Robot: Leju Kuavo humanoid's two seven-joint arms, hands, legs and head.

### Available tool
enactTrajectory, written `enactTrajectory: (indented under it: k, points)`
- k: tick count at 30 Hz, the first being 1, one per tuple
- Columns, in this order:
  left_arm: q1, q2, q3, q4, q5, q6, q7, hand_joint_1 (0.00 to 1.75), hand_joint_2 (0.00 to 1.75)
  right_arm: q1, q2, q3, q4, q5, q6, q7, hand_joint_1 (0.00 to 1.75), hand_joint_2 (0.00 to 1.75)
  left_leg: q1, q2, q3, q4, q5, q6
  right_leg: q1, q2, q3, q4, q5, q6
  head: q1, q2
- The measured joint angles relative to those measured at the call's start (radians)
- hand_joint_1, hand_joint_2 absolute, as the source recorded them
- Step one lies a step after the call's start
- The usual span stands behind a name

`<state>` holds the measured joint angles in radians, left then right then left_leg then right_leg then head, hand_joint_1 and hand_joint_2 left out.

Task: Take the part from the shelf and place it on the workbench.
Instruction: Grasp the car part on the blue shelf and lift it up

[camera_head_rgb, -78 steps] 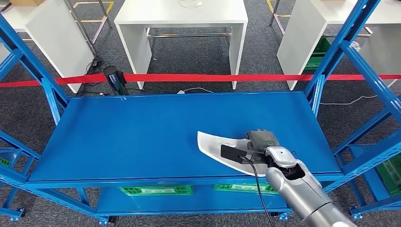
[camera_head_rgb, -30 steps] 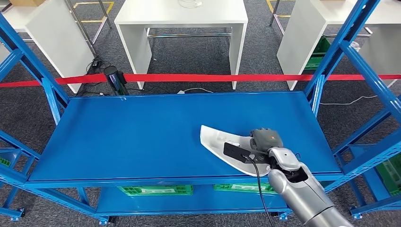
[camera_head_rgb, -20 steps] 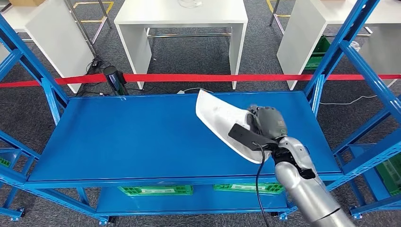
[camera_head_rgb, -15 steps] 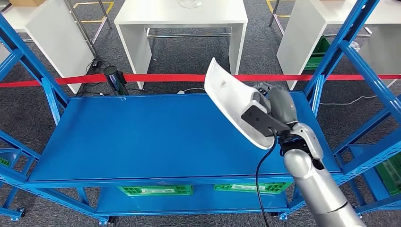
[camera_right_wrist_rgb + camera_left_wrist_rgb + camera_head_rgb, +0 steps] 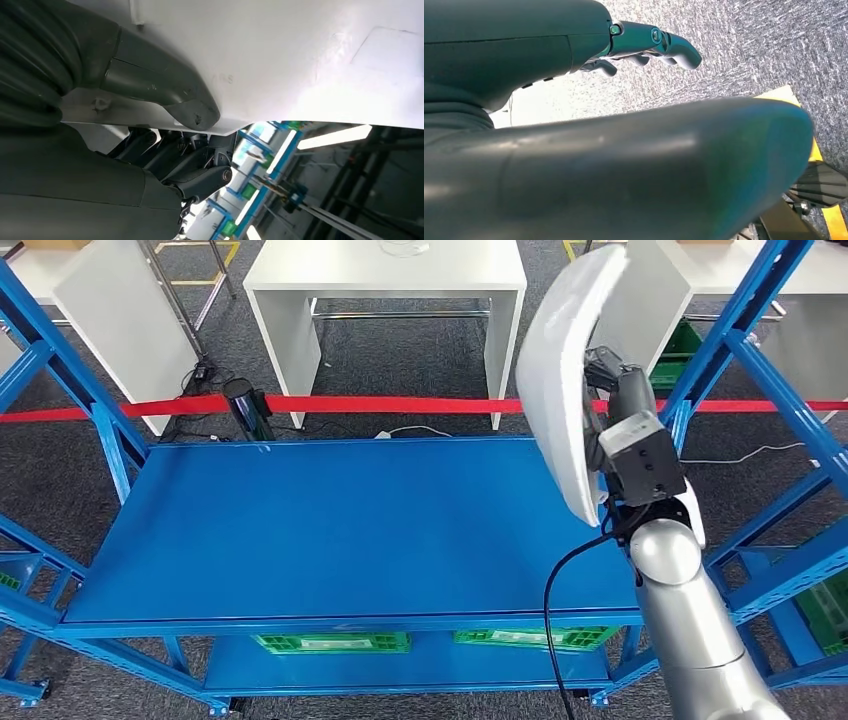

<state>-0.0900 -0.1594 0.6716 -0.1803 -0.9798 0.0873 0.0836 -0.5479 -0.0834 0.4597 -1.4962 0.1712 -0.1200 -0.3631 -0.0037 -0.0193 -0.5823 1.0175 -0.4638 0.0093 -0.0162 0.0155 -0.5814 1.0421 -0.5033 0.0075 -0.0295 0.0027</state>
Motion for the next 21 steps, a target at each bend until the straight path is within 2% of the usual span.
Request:
enactTrajectory:
  k: [2, 4, 5, 6, 7, 9, 10, 11, 14, 15, 16, 17, 19, 20, 21]
  points:
    - [0.000, -0.002, 0.002, -0.001, 0.003, 0.005, -0.001, 0.00, 0.00, 0.032, 0.000, -0.020, -0.026, -0.037, -0.025, -0.048, 1.75, 1.75, 0.006, 0.003, 0.000, -0.010, 0.009, 0.008, 0.001, -0.003, -0.034, 0.080, -0.057, 0.004, 0.002, 0.000]
    - [0.002, -0.003, 0.006, -0.001, 0.007, 0.009, 0.000, 0.00, 0.00, 0.074, 0.001, -0.043, -0.059, -0.055, -0.056, -0.077, 1.75, 1.75, 0.006, 0.004, -0.006, -0.009, 0.011, 0.010, 0.000, -0.005, -0.088, 0.207, -0.120, 0.008, 0.004, 0.000]
    - [0.003, -0.004, 0.008, -0.001, 0.008, 0.010, 0.000, 0.00, 0.00, 0.096, 0.001, -0.054, -0.076, -0.056, -0.072, -0.083, 1.75, 1.75, 0.006, 0.004, -0.010, -0.006, 0.011, 0.009, -0.002, -0.005, -0.106, 0.249, -0.131, 0.010, 0.004, 0.000]
    - [0.004, -0.004, 0.010, -0.001, 0.008, 0.010, 0.002, 0.00, 0.00, 0.115, 0.003, -0.065, -0.093, -0.055, -0.089, -0.086, 1.75, 1.75, 0.007, 0.004, -0.015, -0.002, 0.012, 0.008, -0.003, -0.007, -0.107, 0.257, -0.124, 0.012, 0.004, 0.000]
    - [0.004, -0.004, 0.011, 0.000, 0.008, 0.010, 0.005, 0.00, 0.00, 0.130, 0.005, -0.076, -0.109, -0.053, -0.104, -0.088, 1.75, 1.75, 0.008, 0.005, -0.020, 0.003, 0.012, 0.006, -0.005, -0.008, -0.089, 0.225, -0.100, 0.013, 0.004, 0.000]
    - [0.003, -0.004, 0.014, -0.001, 0.009, 0.010, 0.010, 0.00, 0.00, 0.152, 0.013, -0.097, -0.139, -0.049, -0.134, -0.091, 1.75, 1.75, 0.011, 0.004, -0.031, 0.015, 0.012, -0.003, -0.008, -0.010, -0.017, 0.097, -0.047, 0.015, 0.004, 0.000]
    - [0.003, -0.004, 0.016, -0.002, 0.010, 0.010, 0.012, 0.00, 0.00, 0.163, 0.019, -0.107, -0.152, -0.048, -0.148, -0.094, 1.75, 1.75, 0.011, 0.002, -0.035, 0.020, 0.012, -0.010, -0.006, -0.008, 0.008, 0.050, -0.027, 0.010, 0.004, 0.000]
    - [0.003, -0.003, 0.018, -0.002, 0.010, 0.009, 0.013, 0.00, 0.00, 0.174, 0.025, -0.117, -0.163, -0.047, -0.160, -0.098, 1.75, 1.75, 0.010, 0.001, -0.038, 0.024, 0.013, -0.017, -0.005, -0.006, 0.021, 0.021, -0.022, 0.003, 0.004, 0.000]
    - [0.004, -0.002, 0.025, -0.002, 0.012, 0.007, 0.014, 0.00, 0.00, 0.200, 0.042, -0.135, -0.182, -0.046, -0.178, -0.106, 1.75, 1.75, 0.010, -0.002, -0.045, 0.025, 0.023, -0.040, -0.002, -0.002, 0.010, 0.013, -0.015, -0.026, 0.002, 0.000]
    - [0.004, -0.001, 0.026, -0.002, 0.013, 0.007, 0.015, 0.00, 0.00, 0.206, 0.047, -0.138, -0.186, -0.046, -0.179, -0.107, 1.75, 1.75, 0.011, 0.000, -0.051, 0.031, 0.015, -0.047, -0.003, -0.004, 0.005, 0.013, -0.008, -0.036, 0.002, 0.000]
    - [0.005, 0.000, 0.026, -0.002, 0.013, 0.006, 0.015, 0.00, 0.00, 0.211, 0.052, -0.141, -0.189, -0.046, -0.180, -0.108, 1.75, 1.75, 0.013, 0.003, -0.061, 0.053, -0.008, -0.053, -0.004, -0.005, -0.001, 0.011, 0.000, -0.044, 0.001, 0.000]
    - [0.005, 0.000, 0.027, -0.002, 0.013, 0.006, 0.015, 0.00, 0.00, 0.215, 0.056, -0.143, -0.192, -0.046, -0.180, -0.108, 1.75, 1.75, 0.014, 0.007, -0.078, 0.096, -0.045, -0.057, -0.005, -0.007, -0.009, 0.009, 0.008, -0.051, 0.000, 0.000]
    - [0.004, 0.001, 0.027, -0.002, 0.013, 0.004, 0.016, 0.00, 0.00, 0.224, 0.061, -0.146, -0.196, -0.046, -0.181, -0.108, 1.75, 1.75, 0.014, 0.012, -0.117, 0.221, -0.130, -0.063, -0.003, -0.009, -0.029, 0.010, 0.023, -0.055, -0.002, 0.000]
    - [0.003, 0.001, 0.027, -0.002, 0.013, 0.003, 0.016, 0.00, 0.00, 0.228, 0.062, -0.147, -0.197, -0.046, -0.181, -0.108, 1.75, 1.75, 0.014, 0.013, -0.128, 0.272, -0.155, -0.064, -0.001, -0.010, -0.040, 0.010, 0.031, -0.056, -0.002, 0.000]
    - [0.003, 0.001, 0.027, -0.002, 0.013, 0.002, 0.016, 0.00, 0.00, 0.231, 0.063, -0.149, -0.197, -0.045, -0.183, -0.109, 1.75, 1.75, 0.014, 0.013, -0.124, 0.295, -0.160, -0.063, 0.000, -0.011, -0.050, 0.011, 0.039, -0.055, -0.002, 0.000]
